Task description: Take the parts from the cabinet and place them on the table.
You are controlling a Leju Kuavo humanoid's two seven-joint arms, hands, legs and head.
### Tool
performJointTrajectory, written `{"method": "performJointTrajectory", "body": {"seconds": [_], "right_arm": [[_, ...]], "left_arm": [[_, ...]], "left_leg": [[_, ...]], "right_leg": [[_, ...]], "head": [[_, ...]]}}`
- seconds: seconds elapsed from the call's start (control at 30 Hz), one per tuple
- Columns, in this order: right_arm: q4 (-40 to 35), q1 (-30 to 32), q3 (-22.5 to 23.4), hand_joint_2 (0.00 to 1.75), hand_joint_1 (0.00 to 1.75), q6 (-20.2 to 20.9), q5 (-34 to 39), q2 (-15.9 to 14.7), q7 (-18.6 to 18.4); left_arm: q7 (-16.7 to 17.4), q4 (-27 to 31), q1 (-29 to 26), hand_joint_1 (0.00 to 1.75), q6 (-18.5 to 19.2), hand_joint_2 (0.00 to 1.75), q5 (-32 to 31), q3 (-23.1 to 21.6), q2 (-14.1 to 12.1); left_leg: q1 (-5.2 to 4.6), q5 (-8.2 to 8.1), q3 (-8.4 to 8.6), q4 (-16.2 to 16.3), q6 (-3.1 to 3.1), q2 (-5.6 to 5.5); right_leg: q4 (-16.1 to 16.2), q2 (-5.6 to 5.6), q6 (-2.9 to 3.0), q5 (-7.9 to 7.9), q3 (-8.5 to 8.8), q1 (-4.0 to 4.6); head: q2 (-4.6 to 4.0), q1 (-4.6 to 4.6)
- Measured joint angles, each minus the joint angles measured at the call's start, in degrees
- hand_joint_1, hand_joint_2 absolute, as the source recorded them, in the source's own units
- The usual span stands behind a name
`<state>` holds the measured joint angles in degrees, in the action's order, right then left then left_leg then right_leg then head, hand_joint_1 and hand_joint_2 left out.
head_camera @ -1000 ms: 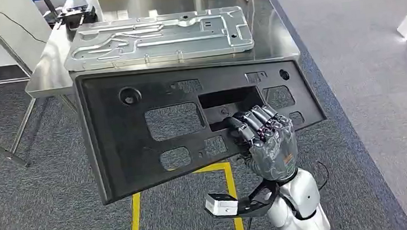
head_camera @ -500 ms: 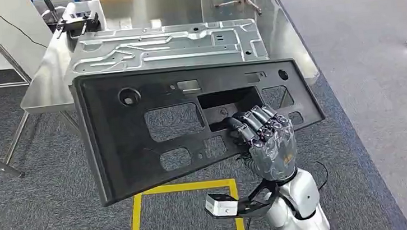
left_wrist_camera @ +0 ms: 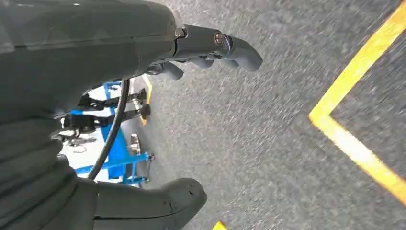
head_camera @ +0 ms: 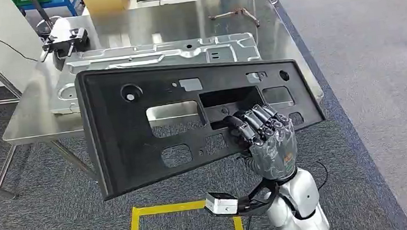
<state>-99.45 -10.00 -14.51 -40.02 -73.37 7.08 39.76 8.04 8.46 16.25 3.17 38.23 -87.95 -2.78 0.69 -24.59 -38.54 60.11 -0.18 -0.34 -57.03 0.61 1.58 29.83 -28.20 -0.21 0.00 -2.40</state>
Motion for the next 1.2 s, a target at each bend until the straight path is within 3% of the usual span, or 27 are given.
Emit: {"method": "performJointTrajectory", "body": {"seconds": [0.03, 0.13, 0.17, 0.2, 0.23, 0.3, 0.33, 0.37, 0.4, 0.43, 0.47, 0.5, 0.53, 0.57, 0.6, 0.63, 0.97, 1.2], "right_arm": [[0.2, 0.0, 0.0, 1.75, 1.75, 0.0, 0.0, 0.0, 0.0], [0.1, 0.0, 0.0, 1.75, 1.75, 0.0, 0.0, 0.0, 0.1], [0.0, -0.1, 0.0, 1.75, 1.75, 0.0, 0.0, 0.0, 0.0], [0.0, -0.1, 0.0, 1.75, 1.75, 0.0, 0.0, 0.0, 0.0], [0.0, -0.1, 0.0, 1.75, 1.75, 0.0, 0.0, 0.0, 0.0], [0.0, 0.0, 0.0, 1.75, 1.75, 0.0, 0.0, 0.0, 0.0], [0.0, 0.1, 0.0, 1.75, 1.75, 0.0, 0.0, -0.1, 0.0], [0.0, 0.1, 0.0, 1.75, 1.75, 0.0, 0.0, -0.1, 0.0], [0.0, 0.1, 0.0, 1.75, 1.75, 0.0, 0.0, -0.1, 0.0], [0.0, 0.1, 0.0, 1.75, 1.75, 0.0, 0.0, -0.1, 0.0], [0.0, 0.1, 0.0, 1.75, 1.75, 0.0, 0.0, -0.1, 0.0], [-0.1, 0.1, 0.0, 1.75, 1.75, 0.0, 0.0, -0.1, 0.0], [-0.1, 0.0, 0.0, 1.75, 1.75, 0.0, 0.1, -0.1, 0.0], [-0.2, 0.0, 0.0, 1.75, 1.75, 0.0, 0.2, -0.1, 0.0], [-0.2, 0.1, 0.0, 1.75, 1.75, 0.0, 0.2, -0.1, 0.0], [-0.2, 0.1, 0.0, 1.75, 1.75, 0.0, 0.2, -0.1, 0.0], [-0.4, 0.4, -0.1, 1.75, 1.75, 0.0, 0.3, -0.1, 0.0], [-0.4, 0.5, -0.2, 1.75, 1.75, 0.0, 0.3, -0.1, 0.0]], "left_arm": [[0.0, 0.0, -0.2, 0.00, 0.0, 1.75, 0.0, 0.0, 0.0], [0.1, 0.0, 0.0, 0.00, -0.2, 1.75, 0.1, 0.0, 0.0], [0.1, 0.0, 0.2, 0.00, -0.3, 1.75, 0.1, 0.0, 0.0], [0.1, 0.0, 0.3, 0.00, -0.3, 1.75, 0.2, 0.0, 0.0], [0.1, 0.0, 0.4, 0.00, -0.3, 1.75, 0.2, 0.0, 0.0], [0.1, 0.0, 0.4, 0.00, -0.3, 1.75, 0.2, 0.0, 0.0], [0.1, 0.0, 0.4, 0.00, -0.3, 1.75, 0.2, 0.0, 0.0], [0.1, 0.0, 0.4, 0.00, -0.3, 1.75, 0.2, 0.0, 0.0], [0.1, 0.0, 0.4, 0.00, -0.4, 1.75, 0.2, 0.0, 0.0], [0.1, 0.0, 0.4, 0.00, -0.4, 1.75, 0.2, 0.0, 0.0], [0.1, 0.0, 0.4, 0.00, -0.5, 1.75, 0.3, 0.0, 0.0], [0.1, 0.0, 0.3, 0.00, -0.7, 1.75, 0.3, 0.0, 0.0], [0.1, 0.0, 0.4, 0.00, -0.7, 1.75, 0.4, 0.0, 0.3], [0.1, 0.0, 0.4, 0.00, -0.9, 1.75, 0.4, 0.0, 0.2], [0.1, 0.0, 0.4, 0.00, -0.9, 1.75, 0.5, 0.0, 0.2], [0.1, 0.0, 0.4, 0.00, -0.9, 1.75, 0.6, 0.0, 0.1], [0.1, 0.0, 0.4, 0.00, -1.3, 1.75, 0.9, 0.0, 0.1], [0.1, 0.0, 0.4, 0.00, -1.3, 1.75, 0.9, 0.0, 0.1]], "left_leg": [[-0.42, 2.69, -0.40, -0.7, 0.20, 0.01], [-0.42, 2.74, -0.09, 0.1, 1.12, -0.11], [-0.02, 2.88, 0.28, -0.6, 1.41, -0.07], [-0.07, 2.78, 0.53, -0.8, 1.66, -0.13], [-0.06, 2.56, 0.63, -0.8, 2.05, -0.09], [-0.16, 2.15, 0.70, -0.8, 2.45, -0.08], [-0.20, 1.97, 0.76, -0.8, 2.51, -0.09], [-0.23, 1.79, 0.93, -0.8, 2.51, -0.13], [-0.28, 1.56, 1.27, -0.8, 2.48, -0.21], [-0.34, 1.35, 1.61, -0.8, 2.44, -0.31], [-0.49, 1.05, 2.23, -0.8, 2.36, -0.44], [-0.55, 0.86, 2.48, -0.8, 2.27, -0.45], [-0.73, 0.77, 2.53, -0.9, 2.01, -0.45], [-0.60, 0.74, 2.41, -0.8, 1.82, -0.48], [-0.84, 0.38, 2.36, -0.7, 1.91, -0.39], [-0.68, 0.40, 2.45, -0.7, 1.89, -0.30], [-0.63, 0.61, 2.93, -1.3, 1.30, -0.27], [-0.63, 0.61, 2.93, -1.3, 1.28, -0.26]], "right_leg": [[-0.9, 0.34, -0.33, 0.73, 0.67, 0.27], [-0.6, 0.36, -1.37, 2.00, 0.71, 0.44], [-0.8, 0.32, -1.73, 2.53, 0.83, 0.32], [-2.0, 0.04, -2.02, 3.30, 0.49, 0.15], [-5.3, -0.07, -2.31, 5.18, -1.35, 0.12], [-14.9, -0.12, -2.80, 8.98, -7.13, -0.11], [-18.2, -0.16, -2.91, 9.50, -9.62, -0.15], [-18.9, -0.23, -2.92, 8.49, -10.81, -0.16], [-16.8, -0.26, -2.80, 5.87, -10.60, -0.14], [-13.7, -0.26, -2.59, 3.26, -9.57, -0.11], [-7.3, -0.26, -2.06, -0.89, -7.19, 0.04], [-3.2, -0.28, -1.50, -3.11, -5.66, 0.25], [-2.1, -0.42, -0.87, -2.36, -5.09, 0.57], [-1.3, -0.40, -0.80, -2.59, -4.96, 0.63], [-1.0, -0.26, -1.36, -2.71, -4.92, 0.41], [-1.0, -0.21, -1.48, -2.63, -4.87, 0.54], [-1.1, -0.18, -1.04, -2.43, -4.76, 0.60], [-1.1, -0.18, -1.03, -2.42, -4.75, 0.57]], "head": [[0.00, 0.02], [0.00, 0.00], [0.00, 0.02], [0.00, 0.00], [0.00, 0.00], [0.00, 0.00], [0.00, 0.00], [0.00, 0.00], [0.00, 0.00], [0.00, 0.00], [0.00, 0.00], [0.00, 0.00], [0.00, 0.02], [-0.02, -0.02], [0.00, -0.02], [0.00, 0.00], [0.00, -0.02], [0.00, -0.02]]}}
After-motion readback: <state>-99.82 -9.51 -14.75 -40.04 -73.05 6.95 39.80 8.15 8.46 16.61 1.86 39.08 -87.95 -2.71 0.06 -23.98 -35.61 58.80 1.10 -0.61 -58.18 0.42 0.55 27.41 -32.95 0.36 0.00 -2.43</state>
